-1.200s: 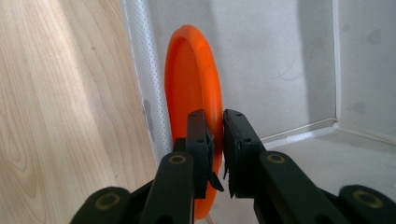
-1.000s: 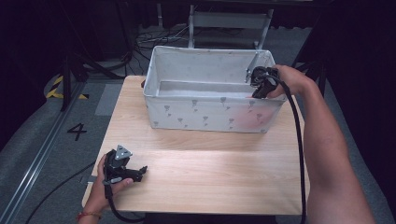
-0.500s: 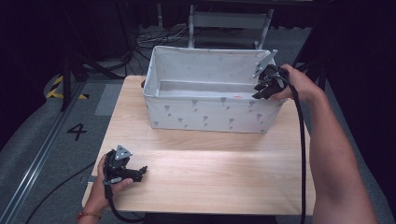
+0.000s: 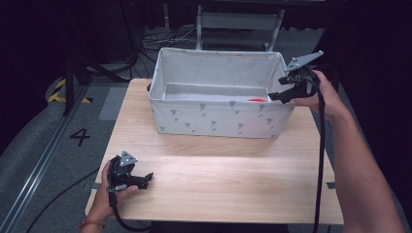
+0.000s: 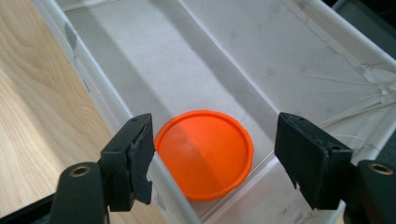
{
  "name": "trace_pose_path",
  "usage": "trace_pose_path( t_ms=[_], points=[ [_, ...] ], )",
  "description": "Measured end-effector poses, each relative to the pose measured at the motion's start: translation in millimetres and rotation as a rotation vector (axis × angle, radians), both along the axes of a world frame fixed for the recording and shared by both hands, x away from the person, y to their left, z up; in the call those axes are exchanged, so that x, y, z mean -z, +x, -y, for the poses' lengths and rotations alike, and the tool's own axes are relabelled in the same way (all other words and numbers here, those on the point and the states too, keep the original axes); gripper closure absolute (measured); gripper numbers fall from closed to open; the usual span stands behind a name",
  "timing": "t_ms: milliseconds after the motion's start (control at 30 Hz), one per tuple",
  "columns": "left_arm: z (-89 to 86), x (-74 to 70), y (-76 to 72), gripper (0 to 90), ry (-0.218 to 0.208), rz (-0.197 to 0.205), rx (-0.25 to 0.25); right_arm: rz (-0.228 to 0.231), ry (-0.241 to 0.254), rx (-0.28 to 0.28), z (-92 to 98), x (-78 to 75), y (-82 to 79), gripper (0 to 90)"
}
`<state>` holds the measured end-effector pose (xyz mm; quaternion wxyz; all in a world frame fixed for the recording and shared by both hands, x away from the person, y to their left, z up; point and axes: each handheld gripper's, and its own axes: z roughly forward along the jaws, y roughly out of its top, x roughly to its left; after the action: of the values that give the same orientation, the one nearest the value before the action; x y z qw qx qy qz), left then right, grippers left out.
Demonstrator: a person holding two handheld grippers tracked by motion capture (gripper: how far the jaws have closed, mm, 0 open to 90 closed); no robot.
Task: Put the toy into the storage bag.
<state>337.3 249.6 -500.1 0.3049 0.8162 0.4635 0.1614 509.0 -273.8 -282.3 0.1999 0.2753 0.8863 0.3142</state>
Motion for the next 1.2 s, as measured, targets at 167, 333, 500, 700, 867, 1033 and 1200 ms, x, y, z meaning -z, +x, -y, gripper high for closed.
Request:
trace_pose_path(
  t_ms=[167,333,500,700,867,1033,1200],
  points=[
    [0.0,0.0,0.0,1.2,0.000,0.000,0.000,0.051,0.023,0.043,5.6,-2.5,-11.8,24.6],
    [0.0,0.0,0.0,1.2,0.000,0.000,0.000,0.087,0.056,0.069,10.8,-5.5,-21.9,22.9],
    [0.0,0.0,0.0,1.2,0.000,0.000,0.000,0.123,0.081,0.095,13.6,-8.8,-36.0,21.1],
    [0.0,0.0,0.0,1.2,0.000,0.000,0.000,0.148,0.074,0.116,17.6,-7.9,-50.5,19.3],
    [0.0,0.0,0.1,1.2,0.000,0.001,0.000,0.172,0.067,0.142,25.7,-5.9,-63.2,17.9],
    [0.2,0.0,-0.4,1.1,-0.003,-0.003,-0.003,0.186,0.063,0.152,33.5,0.0,-77.5,17.2],
    [0.2,0.0,-0.3,1.1,-0.002,-0.002,-0.003,0.187,0.067,0.151,39.2,7.2,-88.9,17.2]
  ],
)
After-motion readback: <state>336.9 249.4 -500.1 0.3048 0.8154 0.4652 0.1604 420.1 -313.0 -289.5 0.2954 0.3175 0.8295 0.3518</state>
